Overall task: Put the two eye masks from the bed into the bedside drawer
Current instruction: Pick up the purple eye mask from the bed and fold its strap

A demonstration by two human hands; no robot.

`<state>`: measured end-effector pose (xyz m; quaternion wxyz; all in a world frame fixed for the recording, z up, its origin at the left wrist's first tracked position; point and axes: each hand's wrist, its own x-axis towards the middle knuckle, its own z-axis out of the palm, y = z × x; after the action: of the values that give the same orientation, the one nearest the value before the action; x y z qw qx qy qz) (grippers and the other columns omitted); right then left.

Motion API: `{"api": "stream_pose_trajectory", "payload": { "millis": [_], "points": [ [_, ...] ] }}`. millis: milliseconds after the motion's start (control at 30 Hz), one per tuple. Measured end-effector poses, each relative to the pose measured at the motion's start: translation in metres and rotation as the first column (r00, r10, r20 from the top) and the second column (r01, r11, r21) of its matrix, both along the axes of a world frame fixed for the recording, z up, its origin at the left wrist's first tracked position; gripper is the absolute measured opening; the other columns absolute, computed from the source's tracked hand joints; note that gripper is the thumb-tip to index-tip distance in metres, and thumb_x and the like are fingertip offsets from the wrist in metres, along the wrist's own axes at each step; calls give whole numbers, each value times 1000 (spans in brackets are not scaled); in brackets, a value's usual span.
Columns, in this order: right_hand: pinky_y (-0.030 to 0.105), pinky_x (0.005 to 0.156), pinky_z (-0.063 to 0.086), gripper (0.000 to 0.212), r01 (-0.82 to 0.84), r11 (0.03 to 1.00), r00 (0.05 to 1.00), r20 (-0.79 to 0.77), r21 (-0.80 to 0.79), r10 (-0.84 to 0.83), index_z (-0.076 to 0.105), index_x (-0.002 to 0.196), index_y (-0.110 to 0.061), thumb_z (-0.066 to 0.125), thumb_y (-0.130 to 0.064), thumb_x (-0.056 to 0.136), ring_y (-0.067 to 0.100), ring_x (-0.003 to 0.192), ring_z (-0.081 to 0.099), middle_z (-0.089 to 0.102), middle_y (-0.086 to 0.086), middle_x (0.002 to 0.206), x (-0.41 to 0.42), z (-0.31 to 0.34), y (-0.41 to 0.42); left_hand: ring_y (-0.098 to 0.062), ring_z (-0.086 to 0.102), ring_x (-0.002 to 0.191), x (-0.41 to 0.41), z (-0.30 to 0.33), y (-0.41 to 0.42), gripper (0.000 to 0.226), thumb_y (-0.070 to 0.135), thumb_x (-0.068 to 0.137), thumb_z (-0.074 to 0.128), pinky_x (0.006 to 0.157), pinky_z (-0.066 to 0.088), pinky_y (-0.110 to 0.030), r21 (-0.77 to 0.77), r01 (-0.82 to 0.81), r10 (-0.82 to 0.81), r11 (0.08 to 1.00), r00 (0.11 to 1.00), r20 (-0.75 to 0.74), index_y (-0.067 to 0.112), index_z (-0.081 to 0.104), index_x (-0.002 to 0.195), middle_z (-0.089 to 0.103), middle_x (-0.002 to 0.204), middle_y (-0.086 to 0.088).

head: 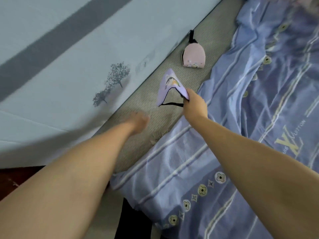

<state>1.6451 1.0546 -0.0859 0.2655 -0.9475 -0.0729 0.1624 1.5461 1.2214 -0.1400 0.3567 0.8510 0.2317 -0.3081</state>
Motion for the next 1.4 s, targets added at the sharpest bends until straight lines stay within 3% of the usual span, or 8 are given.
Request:
{"api": "stream_pose_trajectory", "payload": {
  "millis": [133,267,433,833,933,1033,1233,1400],
  "points": [
    [33,68,35,32,-168,972,985,66,164,159,56,107,-16,35,-1,87,26,74,49,57,1,77,-43,74,-32,-12,51,78,-25,95,-15,26,35,97,33,67,37,-26,-250,-408,473,878,819,326,18,49,107,53,92,3],
    [42,75,50,48,-321,887,947,106,333,303,58,120,-18,35,5,83,26,86,61,67,12,102,-112,144,-79,-10,56,98,-83,191,-58,28,39,93,48,82,40,-26,-576,-366,624,731,699,348,21,58,111,62,109,2],
    [48,84,53,47,-314,812,949,140,491,282,60,118,-14,37,9,84,28,93,62,67,13,106,-195,193,-153,-16,69,80,-184,258,-136,13,24,88,59,69,57,-25,-739,-219,546,637,805,231,17,69,92,76,87,-2],
    [22,105,36,51,-259,684,966,197,682,169,44,133,-17,32,5,89,9,123,45,49,-4,130,-321,256,-229,-24,71,90,-349,326,-210,18,21,79,68,81,56,-35,-730,-238,647,641,679,346,23,73,96,77,97,-3],
    [3,98,30,45,-502,608,862,293,615,414,37,138,-24,44,-21,94,-4,125,36,41,-18,133,-358,283,-226,-24,69,90,-370,338,-219,13,20,87,62,88,52,-42,-706,-262,680,658,609,408,23,74,89,77,91,-2],
    [16,88,39,52,-768,558,638,298,315,710,42,135,-28,55,-43,87,6,111,51,54,-14,123,-389,299,-209,-19,69,90,-397,352,-225,12,23,86,63,85,54,-38,-660,-243,641,711,609,466,23,74,91,76,93,-2],
    [7,57,39,20,-692,566,690,181,448,701,65,93,-10,62,-28,85,17,75,56,65,4,84,-447,312,-191,-7,58,91,-482,366,-224,27,28,81,70,72,49,-14,-408,-459,598,789,424,680,28,55,103,60,103,6],
    [34,67,51,18,-428,468,710,-34,773,704,67,92,-14,64,-30,85,22,80,65,69,10,89,-499,325,-182,-27,65,107,-550,371,-235,15,25,89,60,97,48,-47,-612,-344,692,712,494,527,30,65,103,70,114,-3]
  ]
}}
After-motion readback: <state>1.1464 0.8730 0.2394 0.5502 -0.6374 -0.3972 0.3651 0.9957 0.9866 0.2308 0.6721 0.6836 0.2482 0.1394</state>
